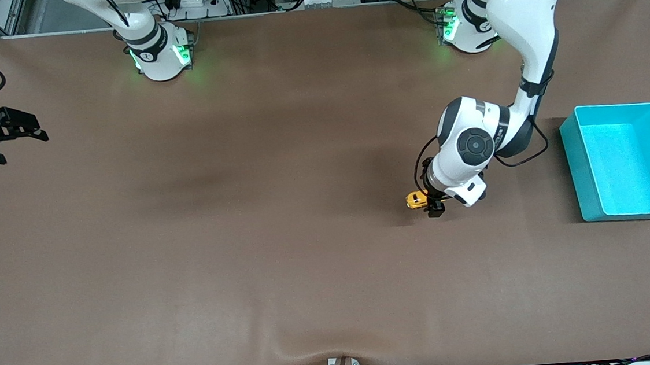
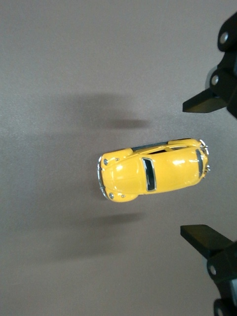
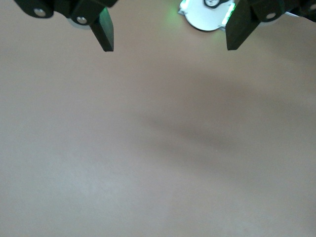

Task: Wind and store yellow beetle car
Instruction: 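Move the left gripper over the car while the right gripper withdraws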

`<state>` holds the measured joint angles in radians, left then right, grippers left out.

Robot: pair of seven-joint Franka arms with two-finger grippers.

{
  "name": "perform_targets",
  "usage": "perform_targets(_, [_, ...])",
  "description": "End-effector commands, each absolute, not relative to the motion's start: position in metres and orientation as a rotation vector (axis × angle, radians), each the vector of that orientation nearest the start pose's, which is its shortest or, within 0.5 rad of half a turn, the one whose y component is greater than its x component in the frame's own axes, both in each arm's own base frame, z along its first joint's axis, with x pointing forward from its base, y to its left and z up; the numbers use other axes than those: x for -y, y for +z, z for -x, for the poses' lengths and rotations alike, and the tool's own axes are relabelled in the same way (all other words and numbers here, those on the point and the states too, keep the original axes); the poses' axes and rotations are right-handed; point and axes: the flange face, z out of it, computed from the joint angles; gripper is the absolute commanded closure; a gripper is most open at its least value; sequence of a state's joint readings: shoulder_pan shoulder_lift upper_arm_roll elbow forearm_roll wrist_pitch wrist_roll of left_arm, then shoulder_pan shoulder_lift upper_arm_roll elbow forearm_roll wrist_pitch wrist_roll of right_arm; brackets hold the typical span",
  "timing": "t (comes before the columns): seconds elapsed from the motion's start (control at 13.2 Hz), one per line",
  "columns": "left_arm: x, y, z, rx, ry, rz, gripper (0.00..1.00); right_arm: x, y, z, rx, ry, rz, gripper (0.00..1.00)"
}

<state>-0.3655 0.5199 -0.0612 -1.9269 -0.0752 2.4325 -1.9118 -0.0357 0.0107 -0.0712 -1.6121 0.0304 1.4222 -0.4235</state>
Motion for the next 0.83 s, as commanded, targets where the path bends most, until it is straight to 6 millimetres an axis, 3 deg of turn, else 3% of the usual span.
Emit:
perform_targets(0.0, [0.258, 0.209, -0.569, 2.234, 0.115, 2.237, 0.00, 0.055, 0.606, -0.529, 0.278, 0.271, 3.071, 0.00])
perform_targets(0.3, [0.258, 0.202, -0.571, 2.252, 0.104, 2.238, 0.00, 0.058, 0.621, -0.529, 0.055, 0.233, 3.097, 0.00])
perform_targets(0.68, [0.257, 0.191, -0.570, 2.186, 0.049, 2.284, 0.00, 0.056, 0.639, -0.536, -0.047, 0.152, 3.099, 0.00])
perform_targets(0.75, [0.257, 0.192, -0.570, 2.188, 0.048, 2.283, 0.10, 0.055, 0.641, -0.536, -0.050, 0.141, 3.102, 0.00])
